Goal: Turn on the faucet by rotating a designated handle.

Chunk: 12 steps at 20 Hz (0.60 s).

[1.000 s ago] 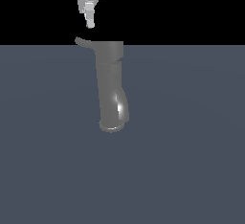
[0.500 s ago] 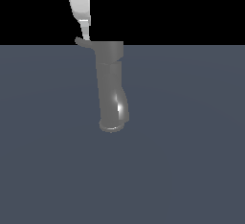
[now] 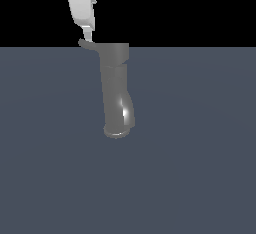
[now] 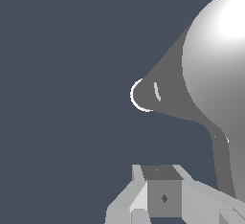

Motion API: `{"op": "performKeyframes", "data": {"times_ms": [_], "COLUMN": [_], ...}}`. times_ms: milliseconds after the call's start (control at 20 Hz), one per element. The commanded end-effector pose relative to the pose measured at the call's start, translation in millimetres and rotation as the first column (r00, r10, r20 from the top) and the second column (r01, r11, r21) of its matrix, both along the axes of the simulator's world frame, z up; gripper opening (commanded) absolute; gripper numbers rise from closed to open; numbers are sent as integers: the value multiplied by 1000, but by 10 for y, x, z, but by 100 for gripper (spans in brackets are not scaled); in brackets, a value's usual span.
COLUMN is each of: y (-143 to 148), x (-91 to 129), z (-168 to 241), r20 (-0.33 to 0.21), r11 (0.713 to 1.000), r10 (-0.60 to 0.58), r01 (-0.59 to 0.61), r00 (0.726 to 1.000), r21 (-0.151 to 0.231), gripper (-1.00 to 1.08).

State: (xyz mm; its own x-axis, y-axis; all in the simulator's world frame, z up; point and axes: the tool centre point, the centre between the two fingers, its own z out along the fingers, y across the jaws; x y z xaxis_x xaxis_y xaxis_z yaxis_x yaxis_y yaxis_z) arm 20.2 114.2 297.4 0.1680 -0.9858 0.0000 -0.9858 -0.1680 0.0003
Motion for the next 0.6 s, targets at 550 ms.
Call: {"op": "performKeyframes", "data": {"times_ms": [550], "y": [41], "x": [-351], "z": [-2], "r20": [0], "r11": [1000], "r10": [0], "r01": [0], "r00": [1000], "r21": [0], "gripper": [-100]}}
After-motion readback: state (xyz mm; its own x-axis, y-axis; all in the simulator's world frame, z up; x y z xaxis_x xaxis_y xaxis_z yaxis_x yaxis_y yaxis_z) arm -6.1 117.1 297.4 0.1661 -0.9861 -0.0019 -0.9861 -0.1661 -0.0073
